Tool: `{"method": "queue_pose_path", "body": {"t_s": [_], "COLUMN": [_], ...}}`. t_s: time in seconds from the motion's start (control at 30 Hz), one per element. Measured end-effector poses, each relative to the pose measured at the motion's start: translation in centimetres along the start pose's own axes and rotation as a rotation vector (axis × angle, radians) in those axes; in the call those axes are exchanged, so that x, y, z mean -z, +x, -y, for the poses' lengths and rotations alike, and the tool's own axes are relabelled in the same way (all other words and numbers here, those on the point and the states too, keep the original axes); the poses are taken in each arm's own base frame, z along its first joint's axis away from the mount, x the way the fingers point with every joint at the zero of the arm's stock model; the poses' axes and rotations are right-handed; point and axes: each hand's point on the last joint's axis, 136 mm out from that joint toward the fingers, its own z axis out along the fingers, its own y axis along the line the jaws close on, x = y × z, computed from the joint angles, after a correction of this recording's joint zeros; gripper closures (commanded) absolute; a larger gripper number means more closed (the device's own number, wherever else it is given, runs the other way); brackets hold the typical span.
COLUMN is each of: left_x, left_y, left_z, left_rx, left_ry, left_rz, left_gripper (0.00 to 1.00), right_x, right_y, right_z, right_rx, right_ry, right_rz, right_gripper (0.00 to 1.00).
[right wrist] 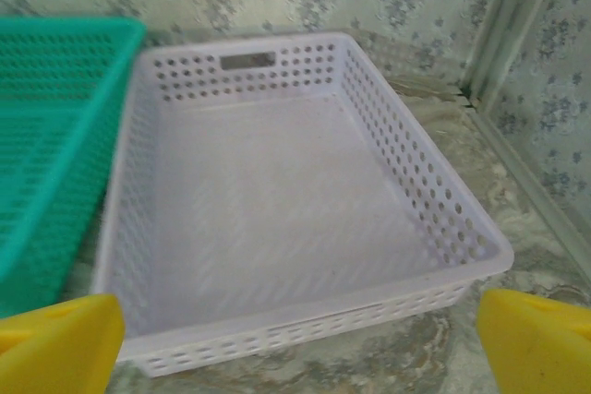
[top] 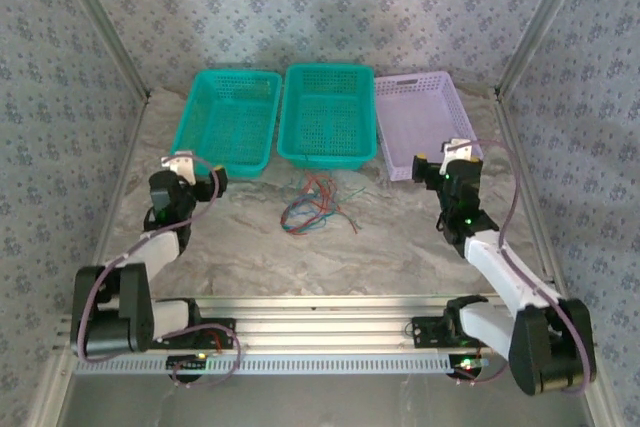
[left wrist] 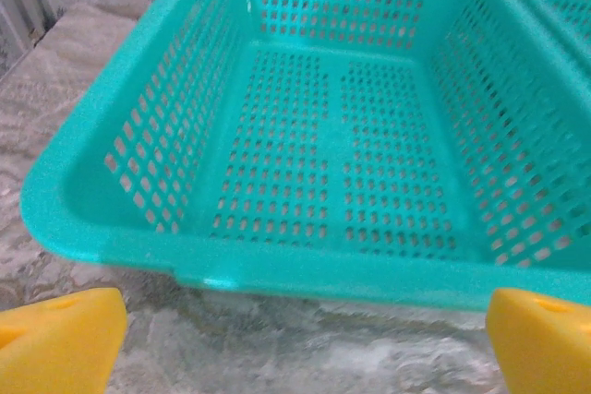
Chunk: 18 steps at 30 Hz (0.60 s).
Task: Untangle the cables
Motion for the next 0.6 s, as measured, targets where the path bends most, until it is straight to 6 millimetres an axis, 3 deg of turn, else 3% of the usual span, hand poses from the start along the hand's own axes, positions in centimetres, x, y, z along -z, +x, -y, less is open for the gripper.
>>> {"method": "queue_pose_path", "body": {"t_s": [0.13,0.2,0.3,0.37,0.6], "left_x": [2.0,3.1,4.8,5.9,8.1], "left_y": [-2.9,-3.9,-5.3,-6.4,-6.1], "left_z": [1.1,0.2,-1.8,-1.9,-1.1], "left_rx": [0.088,0.207,0.371,0.445,0.642], "left_ry": [0.029,-0.044,-0.172,-0.179,-0.155], "left_rz": [0.057,0.057,0.063,0.086,0.059], "left_gripper": [0.0,0.0,0.0,0.0,0.0], "right_x": [2.3,3.2,4.3,4.8,3.9], "right_y": [-3.9,-4.8,-5.1,-5.5,-4.6], "right_z": [-0.5,0.1,1.7,2.1,-0.7], "right_rx": [-0.136,-0.257,-0.43,-0.482,-0.514], "right_ry": [-0.1,-0.11,-0.1,-0.117,-0.244], "right_rz": [0.07,0.077,0.07,0.082,-0.017], "right_gripper": [0.0,0.0,0.0,0.0,0.0]}}
